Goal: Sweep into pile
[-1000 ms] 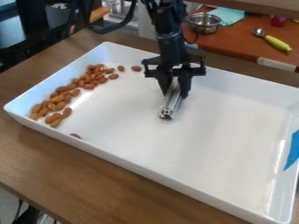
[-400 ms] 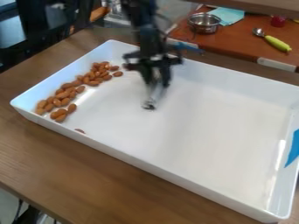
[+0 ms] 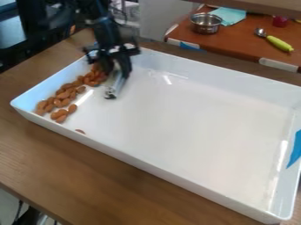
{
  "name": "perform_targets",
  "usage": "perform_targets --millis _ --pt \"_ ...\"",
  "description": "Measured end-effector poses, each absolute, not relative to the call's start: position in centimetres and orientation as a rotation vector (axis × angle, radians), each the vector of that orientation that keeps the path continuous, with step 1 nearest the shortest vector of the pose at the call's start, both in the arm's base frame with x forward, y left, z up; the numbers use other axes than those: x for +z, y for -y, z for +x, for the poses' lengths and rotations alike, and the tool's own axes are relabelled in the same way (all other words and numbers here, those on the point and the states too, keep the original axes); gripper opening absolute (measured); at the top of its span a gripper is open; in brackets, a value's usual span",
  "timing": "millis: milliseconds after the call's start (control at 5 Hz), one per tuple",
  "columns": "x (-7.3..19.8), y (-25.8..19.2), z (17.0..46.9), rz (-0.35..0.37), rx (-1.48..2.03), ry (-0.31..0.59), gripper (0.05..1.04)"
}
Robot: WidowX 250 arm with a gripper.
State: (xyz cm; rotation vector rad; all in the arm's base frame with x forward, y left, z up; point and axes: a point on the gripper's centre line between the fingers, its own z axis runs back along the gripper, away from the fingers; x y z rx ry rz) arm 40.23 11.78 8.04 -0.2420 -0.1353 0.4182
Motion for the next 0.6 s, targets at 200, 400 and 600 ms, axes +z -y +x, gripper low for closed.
perform_targets --millis 200,400,600 --pt "8.3 -10.9 39.3 -0.27 0.404 0.144 0.382" --pt "10.4 -6.4 38.7 -0.382 0.401 0.21 0.382" --pt "13.5 -1.1 37.9 -0.491 0.333 0.265 0.382"
